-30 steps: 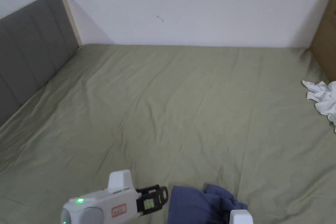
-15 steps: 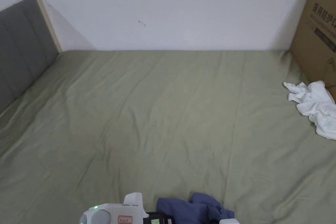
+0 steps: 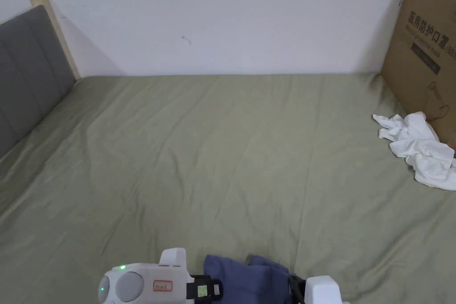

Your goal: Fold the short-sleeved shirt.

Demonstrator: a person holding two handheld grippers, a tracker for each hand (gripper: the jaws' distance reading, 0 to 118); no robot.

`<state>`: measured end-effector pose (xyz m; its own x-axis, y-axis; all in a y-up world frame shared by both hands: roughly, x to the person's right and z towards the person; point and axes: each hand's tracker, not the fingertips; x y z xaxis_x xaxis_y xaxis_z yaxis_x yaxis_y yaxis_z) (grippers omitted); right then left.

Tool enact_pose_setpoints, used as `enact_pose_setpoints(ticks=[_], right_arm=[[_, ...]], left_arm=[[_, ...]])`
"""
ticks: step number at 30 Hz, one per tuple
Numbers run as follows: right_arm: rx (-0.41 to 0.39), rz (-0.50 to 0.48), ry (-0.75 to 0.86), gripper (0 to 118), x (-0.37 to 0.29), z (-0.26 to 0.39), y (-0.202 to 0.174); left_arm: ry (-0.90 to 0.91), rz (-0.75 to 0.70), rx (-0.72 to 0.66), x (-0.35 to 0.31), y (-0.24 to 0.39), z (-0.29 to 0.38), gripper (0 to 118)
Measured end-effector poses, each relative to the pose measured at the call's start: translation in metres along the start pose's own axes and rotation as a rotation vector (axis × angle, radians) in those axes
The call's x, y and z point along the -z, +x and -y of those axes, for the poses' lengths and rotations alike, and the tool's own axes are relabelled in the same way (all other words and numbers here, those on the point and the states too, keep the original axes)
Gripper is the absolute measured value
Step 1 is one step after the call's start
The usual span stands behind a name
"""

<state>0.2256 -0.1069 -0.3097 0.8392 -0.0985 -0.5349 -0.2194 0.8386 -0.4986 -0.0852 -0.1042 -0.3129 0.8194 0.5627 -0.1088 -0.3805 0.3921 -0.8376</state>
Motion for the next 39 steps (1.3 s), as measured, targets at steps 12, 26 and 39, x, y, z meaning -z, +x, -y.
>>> enact_pose_setpoints(ticks=[12, 26, 39], right_arm=[[-0.082, 0.022, 0.169, 1, -0.037, -0.077, 0.0], [-0.074, 0.032, 0.182, 1, 0.03, -0.132, -0.047], [-0.052, 0.033, 0.21, 1, 0.021, -0.156, -0.041]], left_arm=[[0.067, -0.275, 0.088, -0.107, -0.1, -0.074, 18], [0.053, -0.645, -0.082, -0.241, -0.307, -0.143, 18], [0.203, -0.748, -0.182, -0.244, -0.278, -0.141, 91]])
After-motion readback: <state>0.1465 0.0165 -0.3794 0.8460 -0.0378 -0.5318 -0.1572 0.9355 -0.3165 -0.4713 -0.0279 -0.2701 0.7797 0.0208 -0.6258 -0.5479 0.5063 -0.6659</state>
